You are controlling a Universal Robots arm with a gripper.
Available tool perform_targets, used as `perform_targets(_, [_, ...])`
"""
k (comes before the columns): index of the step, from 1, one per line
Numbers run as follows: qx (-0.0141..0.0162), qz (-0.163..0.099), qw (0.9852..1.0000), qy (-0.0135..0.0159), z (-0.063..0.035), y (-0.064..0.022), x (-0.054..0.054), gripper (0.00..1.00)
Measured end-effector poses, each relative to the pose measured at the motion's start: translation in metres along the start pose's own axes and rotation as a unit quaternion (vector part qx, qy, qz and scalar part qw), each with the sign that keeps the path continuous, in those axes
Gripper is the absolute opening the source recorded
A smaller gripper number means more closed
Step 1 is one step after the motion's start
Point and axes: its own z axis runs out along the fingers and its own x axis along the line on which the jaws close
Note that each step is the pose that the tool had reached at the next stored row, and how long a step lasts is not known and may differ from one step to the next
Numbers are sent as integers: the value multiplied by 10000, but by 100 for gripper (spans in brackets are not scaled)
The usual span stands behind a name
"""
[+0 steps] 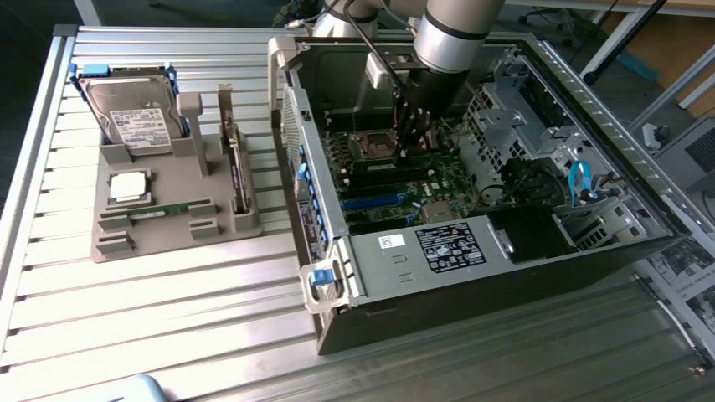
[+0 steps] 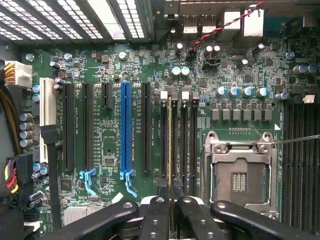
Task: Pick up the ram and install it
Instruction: 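Insert the ram into the slot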
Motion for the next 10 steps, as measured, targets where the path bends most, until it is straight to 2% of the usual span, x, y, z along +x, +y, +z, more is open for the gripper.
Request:
perform_targets(4, [-1, 29, 10000, 15, 10, -1, 14, 13])
perform_targets(10, [-3, 66, 10000, 22, 20, -10, 31, 13])
